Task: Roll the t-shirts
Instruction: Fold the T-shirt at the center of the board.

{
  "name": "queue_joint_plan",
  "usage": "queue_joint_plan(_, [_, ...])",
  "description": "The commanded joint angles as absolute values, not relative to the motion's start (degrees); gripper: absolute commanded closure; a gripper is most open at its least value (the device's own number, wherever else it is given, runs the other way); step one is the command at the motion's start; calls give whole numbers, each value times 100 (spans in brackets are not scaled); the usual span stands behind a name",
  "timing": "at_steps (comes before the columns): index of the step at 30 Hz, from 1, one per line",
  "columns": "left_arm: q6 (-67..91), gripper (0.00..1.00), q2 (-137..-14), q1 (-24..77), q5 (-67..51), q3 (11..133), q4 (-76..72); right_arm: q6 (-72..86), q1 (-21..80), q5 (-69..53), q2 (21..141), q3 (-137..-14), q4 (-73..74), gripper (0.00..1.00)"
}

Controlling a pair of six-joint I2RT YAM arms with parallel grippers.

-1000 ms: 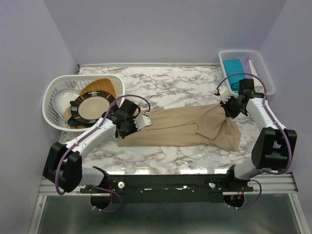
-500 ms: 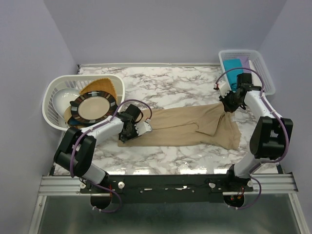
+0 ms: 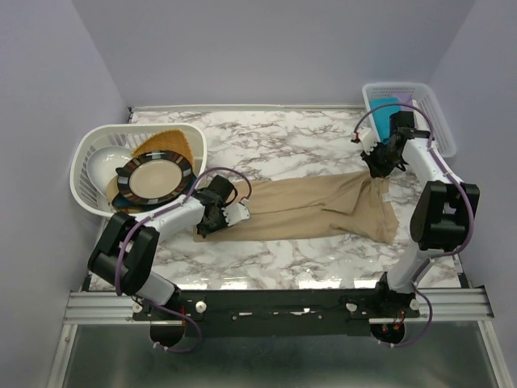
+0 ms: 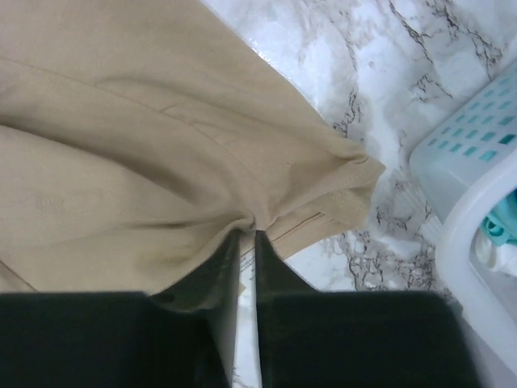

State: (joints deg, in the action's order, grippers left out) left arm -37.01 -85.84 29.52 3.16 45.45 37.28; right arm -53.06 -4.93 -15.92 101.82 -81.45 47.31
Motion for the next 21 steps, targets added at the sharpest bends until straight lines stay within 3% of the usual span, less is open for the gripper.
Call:
queue_joint_plan(1, [-3613, 100, -8868, 2900, 483, 4140, 3577, -5214, -439, -1495, 10310, -8367, 5159, 57])
queue_joint_plan(2, [-3534, 100, -8859, 2900, 466, 4157, 3577, -5186, -457, -1416, 10205, -8306, 5150, 17])
queue_joint_plan(4, [-3481, 100, -8851, 2900, 457, 4184, 3603, -5316, -501, -1424, 9661, -7957, 5264, 4])
queue_joint_plan(10, [-3436, 100, -8920, 2900, 448, 4219, 3463, -6291, -860, -1801, 8781, -6743, 6441, 0])
queue_joint_plan(18, [-3305, 100, -9097, 2900, 404, 4359, 3445, -6328, -1099, -1652, 9096, -6064, 6284, 0])
queue_joint_plan(21, [-3322, 100, -9114, 2900, 404, 4359, 3463, -6425, -1090, -1556, 9298, -6082, 6416, 5])
